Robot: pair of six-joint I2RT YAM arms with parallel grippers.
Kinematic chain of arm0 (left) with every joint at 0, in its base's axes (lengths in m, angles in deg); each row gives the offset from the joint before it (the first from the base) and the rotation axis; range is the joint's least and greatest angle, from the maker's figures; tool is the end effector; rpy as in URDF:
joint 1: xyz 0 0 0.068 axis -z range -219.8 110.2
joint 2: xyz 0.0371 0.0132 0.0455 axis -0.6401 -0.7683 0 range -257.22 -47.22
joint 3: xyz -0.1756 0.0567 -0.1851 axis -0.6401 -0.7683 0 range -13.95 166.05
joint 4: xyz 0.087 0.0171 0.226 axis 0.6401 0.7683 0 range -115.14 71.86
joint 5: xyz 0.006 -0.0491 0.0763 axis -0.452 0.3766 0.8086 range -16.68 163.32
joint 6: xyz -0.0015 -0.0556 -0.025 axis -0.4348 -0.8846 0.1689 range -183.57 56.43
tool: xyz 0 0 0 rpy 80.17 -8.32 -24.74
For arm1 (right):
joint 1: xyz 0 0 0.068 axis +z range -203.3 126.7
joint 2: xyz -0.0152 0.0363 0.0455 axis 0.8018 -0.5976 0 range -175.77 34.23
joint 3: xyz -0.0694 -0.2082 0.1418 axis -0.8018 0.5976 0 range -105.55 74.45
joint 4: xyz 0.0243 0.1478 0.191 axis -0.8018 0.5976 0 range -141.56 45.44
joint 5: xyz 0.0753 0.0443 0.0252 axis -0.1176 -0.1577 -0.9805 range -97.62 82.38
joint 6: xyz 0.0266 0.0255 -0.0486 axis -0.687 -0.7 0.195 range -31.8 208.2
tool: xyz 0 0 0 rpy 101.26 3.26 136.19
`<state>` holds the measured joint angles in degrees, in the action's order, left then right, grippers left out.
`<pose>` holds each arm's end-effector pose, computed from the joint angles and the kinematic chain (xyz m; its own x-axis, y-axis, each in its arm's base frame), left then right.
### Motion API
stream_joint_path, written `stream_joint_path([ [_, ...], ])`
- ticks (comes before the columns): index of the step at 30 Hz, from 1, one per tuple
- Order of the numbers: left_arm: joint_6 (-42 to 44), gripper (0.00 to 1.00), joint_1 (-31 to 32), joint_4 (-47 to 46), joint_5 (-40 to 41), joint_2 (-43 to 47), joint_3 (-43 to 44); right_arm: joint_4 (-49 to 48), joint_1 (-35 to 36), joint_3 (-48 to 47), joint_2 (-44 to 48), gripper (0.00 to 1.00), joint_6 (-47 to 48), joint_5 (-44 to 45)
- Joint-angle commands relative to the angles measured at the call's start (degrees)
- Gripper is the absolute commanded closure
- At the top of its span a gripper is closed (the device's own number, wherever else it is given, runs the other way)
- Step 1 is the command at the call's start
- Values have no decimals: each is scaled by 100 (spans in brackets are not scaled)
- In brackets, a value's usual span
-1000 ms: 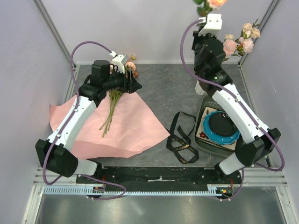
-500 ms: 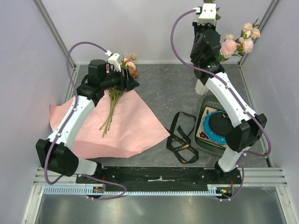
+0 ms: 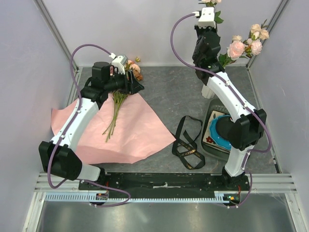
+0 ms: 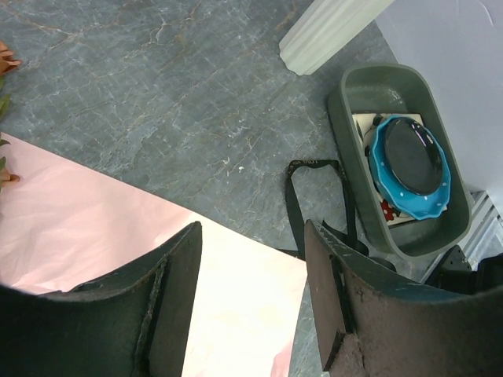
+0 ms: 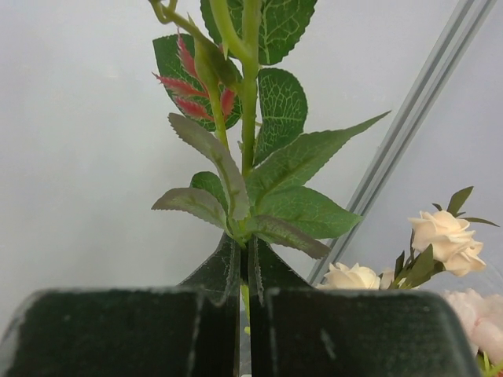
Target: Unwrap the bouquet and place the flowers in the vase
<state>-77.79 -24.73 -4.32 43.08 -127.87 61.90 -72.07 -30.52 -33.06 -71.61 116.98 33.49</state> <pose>0.2939 -0.1029 0.3542 -0.5675 -0.0670 -0.8206 0.5402 0.7219 -0.4325 0.3916 0.1320 0.4634 0.1751 -0.3199 -0.9311 0.4037 0.8859 -0.2284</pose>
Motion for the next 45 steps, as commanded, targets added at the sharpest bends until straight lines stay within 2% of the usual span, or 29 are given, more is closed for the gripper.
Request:
stream_joint_path([
  [1, -187, 38, -57, -245, -166, -39, 0, -339, -46, -481, 2, 100, -47, 21],
  [7, -204, 38, -75, -262, -228, -83, 8, -173, -46, -807, -94, 100, -162, -23],
  [14, -204, 38, -92, -254, -228, -83, 0, -383, -55, -474, 28, 100, -144, -6],
  [17, -204, 38, -101, -245, -219, -75, 0, -585, -64, -35, 125, 100, -144, 134],
  [20, -195, 38, -109, -254, -193, -66, 0, -1408, -90, 913, 432, 100, -258, 126],
  [23, -169, 38, -110, -254, -167, -66, -18, -1823, -99, 1897, 670, 100, -512, 135],
  [30, -169, 39, -136, -245, -123, -92, -18, -1746, -169, 2664, 784, 100, -1260, 319],
  [35, -213, 39, -189, -166, -87, -171, 26, -1747, -257, 3121, 688, 94, -1549, 381],
  [39, -222, 39, -215, -87, -70, -285, 87, -1026, -310, 3034, 617, 76, -1909, 495],
  [40, -187, 39, -224, 26, -61, -320, 122, -625, -310, 3016, 661, 64, -2059, 513],
  [42, -108, 38, -224, 194, 140, -443, 262, -148, -301, 3007, 862, 47, -2610, 373],
  [43, -3, 38, -224, 316, 280, -487, 307, 359, -301, 3007, 933, 30, -2762, 285],
  [45, 112, 37, -224, 711, 903, -601, 490, 993, -275, 2858, 1091, 22, -3164, 275],
])
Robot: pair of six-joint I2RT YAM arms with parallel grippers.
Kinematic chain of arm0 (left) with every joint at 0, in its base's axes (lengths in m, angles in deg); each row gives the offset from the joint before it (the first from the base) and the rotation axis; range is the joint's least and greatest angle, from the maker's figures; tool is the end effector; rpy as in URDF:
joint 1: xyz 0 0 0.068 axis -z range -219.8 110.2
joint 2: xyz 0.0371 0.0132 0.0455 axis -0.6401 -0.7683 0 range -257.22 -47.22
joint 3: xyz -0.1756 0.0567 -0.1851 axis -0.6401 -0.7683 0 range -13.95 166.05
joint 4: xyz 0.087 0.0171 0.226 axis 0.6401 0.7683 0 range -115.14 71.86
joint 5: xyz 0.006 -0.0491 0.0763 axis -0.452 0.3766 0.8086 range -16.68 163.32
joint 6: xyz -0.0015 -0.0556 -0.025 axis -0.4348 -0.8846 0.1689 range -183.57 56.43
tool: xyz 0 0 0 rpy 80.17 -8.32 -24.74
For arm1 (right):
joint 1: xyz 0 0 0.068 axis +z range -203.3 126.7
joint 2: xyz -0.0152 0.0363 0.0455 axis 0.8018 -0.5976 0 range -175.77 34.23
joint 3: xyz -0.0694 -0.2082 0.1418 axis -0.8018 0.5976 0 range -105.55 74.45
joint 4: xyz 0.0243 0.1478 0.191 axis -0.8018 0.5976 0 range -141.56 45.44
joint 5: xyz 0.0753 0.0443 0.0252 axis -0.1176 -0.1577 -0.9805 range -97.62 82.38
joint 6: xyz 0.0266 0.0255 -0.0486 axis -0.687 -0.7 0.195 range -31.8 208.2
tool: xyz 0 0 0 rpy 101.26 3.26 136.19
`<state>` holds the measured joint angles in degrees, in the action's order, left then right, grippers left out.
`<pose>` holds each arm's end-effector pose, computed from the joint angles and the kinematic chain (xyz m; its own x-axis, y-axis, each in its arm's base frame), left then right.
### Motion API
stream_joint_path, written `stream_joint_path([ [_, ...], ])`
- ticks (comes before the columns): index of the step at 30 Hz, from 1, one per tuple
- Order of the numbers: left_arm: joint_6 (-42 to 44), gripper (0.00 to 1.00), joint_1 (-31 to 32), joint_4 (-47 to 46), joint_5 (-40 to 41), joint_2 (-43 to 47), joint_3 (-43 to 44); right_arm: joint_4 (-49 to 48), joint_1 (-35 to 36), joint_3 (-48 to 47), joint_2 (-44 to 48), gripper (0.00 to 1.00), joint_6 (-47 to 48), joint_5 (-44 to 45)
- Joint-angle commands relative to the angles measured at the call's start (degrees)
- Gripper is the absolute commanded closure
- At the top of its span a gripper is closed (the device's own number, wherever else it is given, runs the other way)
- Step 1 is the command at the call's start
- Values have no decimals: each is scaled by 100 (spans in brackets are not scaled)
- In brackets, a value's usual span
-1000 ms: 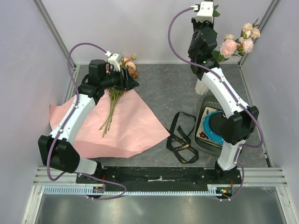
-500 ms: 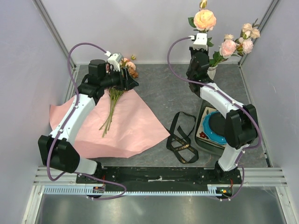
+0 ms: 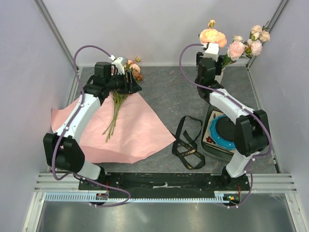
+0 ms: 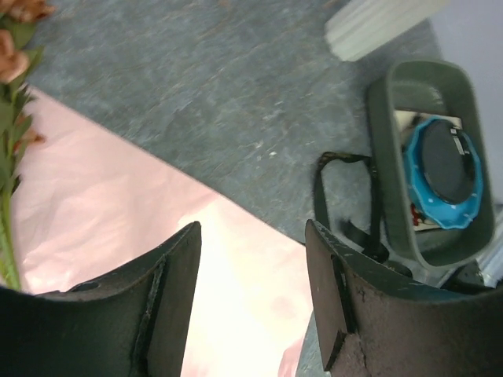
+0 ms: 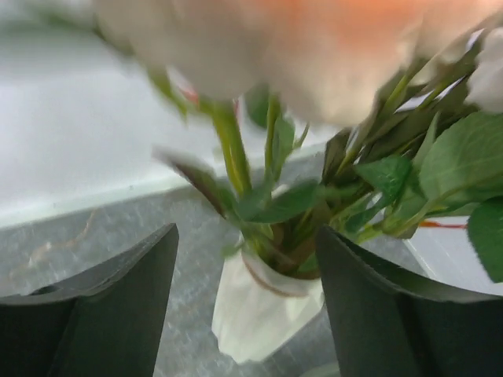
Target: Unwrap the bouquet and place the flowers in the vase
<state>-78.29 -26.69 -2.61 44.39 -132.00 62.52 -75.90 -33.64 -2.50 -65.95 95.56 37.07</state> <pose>0.3127 -0.0954 0.3331 -0.6360 -0.0803 -0.7675 0.4563 0.7629 -0.4580 0.3886 0.1048 0.3301 -0.0363 -0.1096 -0.9933 0.4216 0.8995 -0.1147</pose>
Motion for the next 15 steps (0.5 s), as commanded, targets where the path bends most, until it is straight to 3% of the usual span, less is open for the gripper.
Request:
stream_joint_path([
  [1, 258, 37, -36, 673, 1018, -337, 500, 1884, 90, -233, 578, 15, -1313, -31],
  [5, 479, 38, -36, 1367, 2511, -768, 826, 2424, 301, -14, 1052, 5, -1754, 66],
  [11, 549, 44, -36, 1588, 3243, -1347, 940, 3286, 740, 425, 1868, 2, -2097, 181],
  [15, 549, 55, -123, 1799, 3727, -1726, 1072, 3321, 1196, 935, 2380, 2, -2352, -91],
])
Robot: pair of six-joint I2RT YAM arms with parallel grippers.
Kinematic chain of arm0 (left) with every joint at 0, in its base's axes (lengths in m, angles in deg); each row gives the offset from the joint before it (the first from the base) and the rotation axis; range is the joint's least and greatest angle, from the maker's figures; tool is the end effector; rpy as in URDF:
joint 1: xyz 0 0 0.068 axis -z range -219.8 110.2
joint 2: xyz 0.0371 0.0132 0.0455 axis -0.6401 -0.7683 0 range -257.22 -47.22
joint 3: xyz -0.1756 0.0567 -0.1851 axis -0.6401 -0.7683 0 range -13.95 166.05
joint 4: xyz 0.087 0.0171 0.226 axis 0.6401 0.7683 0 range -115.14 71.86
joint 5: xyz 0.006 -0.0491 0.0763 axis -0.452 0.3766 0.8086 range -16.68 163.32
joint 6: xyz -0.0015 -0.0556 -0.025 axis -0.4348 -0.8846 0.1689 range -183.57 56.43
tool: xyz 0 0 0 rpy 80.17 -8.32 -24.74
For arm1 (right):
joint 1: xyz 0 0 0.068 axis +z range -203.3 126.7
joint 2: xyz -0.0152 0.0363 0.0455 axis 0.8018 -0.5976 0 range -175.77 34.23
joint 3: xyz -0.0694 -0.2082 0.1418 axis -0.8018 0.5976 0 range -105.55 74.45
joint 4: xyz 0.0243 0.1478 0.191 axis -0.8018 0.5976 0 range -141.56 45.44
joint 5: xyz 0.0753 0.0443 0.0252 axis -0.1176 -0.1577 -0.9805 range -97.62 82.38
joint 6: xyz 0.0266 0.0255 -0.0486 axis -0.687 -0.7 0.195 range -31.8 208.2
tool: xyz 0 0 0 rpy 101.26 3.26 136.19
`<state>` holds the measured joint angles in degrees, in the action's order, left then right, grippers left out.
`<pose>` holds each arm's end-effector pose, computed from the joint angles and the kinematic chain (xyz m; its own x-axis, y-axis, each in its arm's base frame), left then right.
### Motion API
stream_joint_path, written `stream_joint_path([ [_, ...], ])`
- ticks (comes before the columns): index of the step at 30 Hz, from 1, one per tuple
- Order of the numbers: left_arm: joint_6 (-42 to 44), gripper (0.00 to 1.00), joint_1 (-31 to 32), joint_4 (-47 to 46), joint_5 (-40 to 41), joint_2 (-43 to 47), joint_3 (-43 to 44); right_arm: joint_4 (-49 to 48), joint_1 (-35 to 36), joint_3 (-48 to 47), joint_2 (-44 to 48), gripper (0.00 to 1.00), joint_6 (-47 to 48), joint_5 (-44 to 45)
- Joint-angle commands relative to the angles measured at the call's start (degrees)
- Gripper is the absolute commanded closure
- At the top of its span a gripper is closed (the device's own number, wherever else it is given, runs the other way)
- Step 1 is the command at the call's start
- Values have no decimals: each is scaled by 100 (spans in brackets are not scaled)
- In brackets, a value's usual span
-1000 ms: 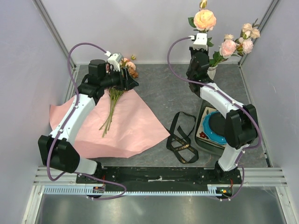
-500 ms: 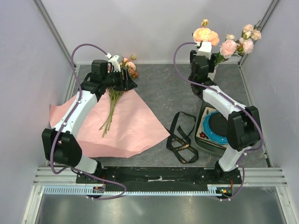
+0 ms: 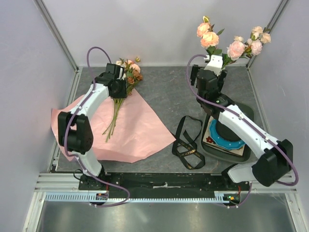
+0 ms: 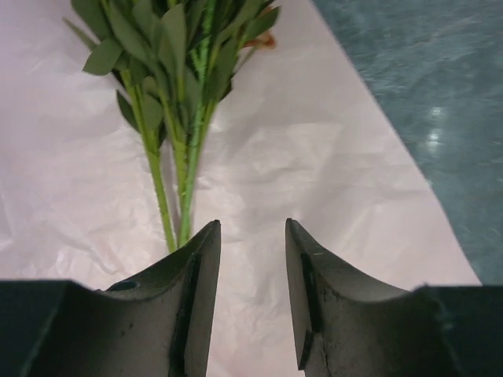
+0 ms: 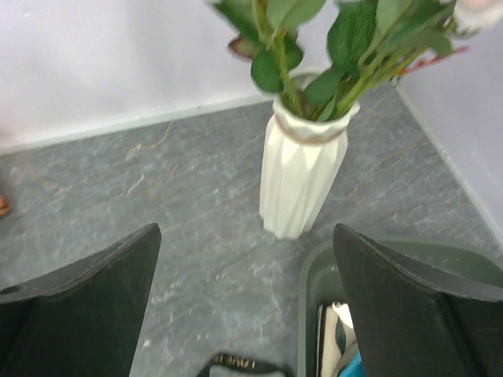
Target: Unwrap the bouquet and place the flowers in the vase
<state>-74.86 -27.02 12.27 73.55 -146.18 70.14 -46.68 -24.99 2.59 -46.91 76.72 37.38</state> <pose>0.3563 -0.0806 0.2682 -0.7992 -0.0195 -0.6007 0.0634 0.9911 -0.1166 0.2933 0.1214 0.3595 -0.1579 0.0749 -0.9846 0.3056 0.9519 0.0234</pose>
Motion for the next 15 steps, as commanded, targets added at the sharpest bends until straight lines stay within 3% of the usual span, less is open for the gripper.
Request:
stream_joint_path([
  [1, 189, 56, -178, 328, 873, -352, 318, 399, 419, 583, 546, 2, -512, -227],
  [7, 162, 60, -390, 346, 882, -712, 397, 154, 1061, 1163, 951, 5, -653, -1176],
  [11, 136, 69, -521, 399, 979, -967, 502, 153, 1185, 1349, 978, 6, -706, -1555],
  [15, 127, 65, -610, 416, 830, -1204, 564, 241, 1203, 1367, 995, 6, -680, -1564],
])
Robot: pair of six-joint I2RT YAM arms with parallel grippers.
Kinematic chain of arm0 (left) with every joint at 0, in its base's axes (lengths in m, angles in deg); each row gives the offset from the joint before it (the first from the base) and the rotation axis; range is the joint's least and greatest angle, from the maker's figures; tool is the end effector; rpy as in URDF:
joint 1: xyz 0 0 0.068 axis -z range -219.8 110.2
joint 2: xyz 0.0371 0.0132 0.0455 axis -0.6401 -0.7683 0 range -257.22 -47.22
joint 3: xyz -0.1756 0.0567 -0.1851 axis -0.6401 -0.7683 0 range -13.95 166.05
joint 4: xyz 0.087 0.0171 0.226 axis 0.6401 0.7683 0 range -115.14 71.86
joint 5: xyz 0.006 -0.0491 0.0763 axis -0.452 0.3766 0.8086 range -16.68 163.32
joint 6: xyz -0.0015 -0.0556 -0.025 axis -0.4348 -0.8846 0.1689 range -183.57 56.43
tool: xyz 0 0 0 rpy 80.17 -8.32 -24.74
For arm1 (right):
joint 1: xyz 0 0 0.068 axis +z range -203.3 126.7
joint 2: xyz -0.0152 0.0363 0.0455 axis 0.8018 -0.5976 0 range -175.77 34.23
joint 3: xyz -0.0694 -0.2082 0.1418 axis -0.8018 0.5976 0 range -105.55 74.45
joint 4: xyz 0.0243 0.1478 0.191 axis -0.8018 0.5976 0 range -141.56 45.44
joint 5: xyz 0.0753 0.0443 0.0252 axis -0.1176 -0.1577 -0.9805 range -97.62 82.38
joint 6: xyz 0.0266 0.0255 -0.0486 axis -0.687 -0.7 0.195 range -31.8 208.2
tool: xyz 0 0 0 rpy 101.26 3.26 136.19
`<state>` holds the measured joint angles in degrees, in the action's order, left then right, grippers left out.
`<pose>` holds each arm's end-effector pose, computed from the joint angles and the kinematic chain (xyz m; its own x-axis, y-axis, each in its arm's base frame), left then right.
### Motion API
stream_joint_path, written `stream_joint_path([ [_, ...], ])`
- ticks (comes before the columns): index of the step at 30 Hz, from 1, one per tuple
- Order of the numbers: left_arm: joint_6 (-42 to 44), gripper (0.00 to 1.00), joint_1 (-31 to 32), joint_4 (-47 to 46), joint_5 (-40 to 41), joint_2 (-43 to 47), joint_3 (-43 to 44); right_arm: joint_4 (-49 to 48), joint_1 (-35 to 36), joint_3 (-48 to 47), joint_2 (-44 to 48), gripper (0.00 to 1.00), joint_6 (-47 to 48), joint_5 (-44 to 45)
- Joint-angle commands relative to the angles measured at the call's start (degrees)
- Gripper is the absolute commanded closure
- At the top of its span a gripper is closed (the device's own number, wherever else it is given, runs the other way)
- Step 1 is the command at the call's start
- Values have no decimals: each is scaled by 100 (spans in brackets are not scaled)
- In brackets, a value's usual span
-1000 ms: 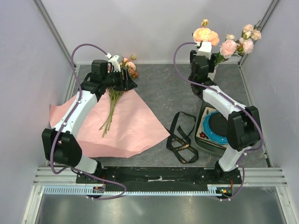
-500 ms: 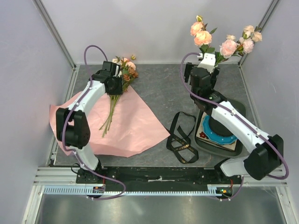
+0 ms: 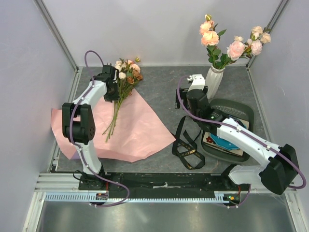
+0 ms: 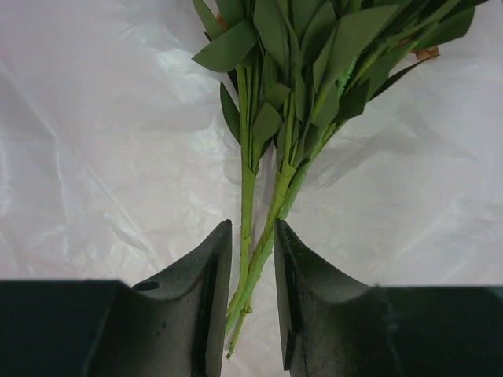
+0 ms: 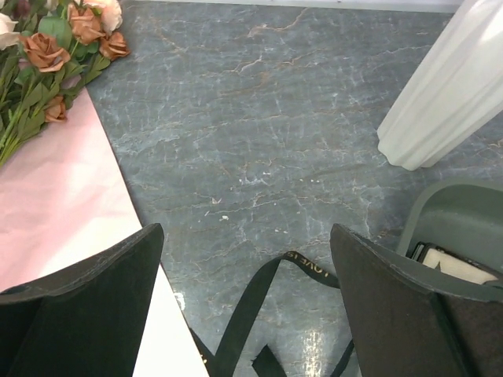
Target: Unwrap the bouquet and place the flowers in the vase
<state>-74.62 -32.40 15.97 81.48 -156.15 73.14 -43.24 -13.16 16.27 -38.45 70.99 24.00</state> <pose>0.3848 -0.0434 0.2179 -0.8789 -0.0772 -0.4707 -0.1071 0.9936 0.0369 0.2308 0.1633 0.3122 -0.3365 0.0458 -0.9406 -0.0839 0.9934 0.0784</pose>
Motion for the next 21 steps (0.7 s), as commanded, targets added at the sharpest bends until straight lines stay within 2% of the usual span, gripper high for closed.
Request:
stream_joint_path([
  [1, 103, 64, -72, 56, -42, -330, 282, -102, 29, -1, 175, 6, -89, -278],
  [4, 103, 62, -81, 117, -17, -602, 422, -146, 38, -1, 246, 6, -124, -384],
  [12, 103, 71, -125, 179, -78, -982, 528, -172, 73, 25, 228, 6, -177, -551],
  [21, 120, 90, -133, 249, -131, -929, 598, -102, 117, -36, 202, 7, -239, -630],
])
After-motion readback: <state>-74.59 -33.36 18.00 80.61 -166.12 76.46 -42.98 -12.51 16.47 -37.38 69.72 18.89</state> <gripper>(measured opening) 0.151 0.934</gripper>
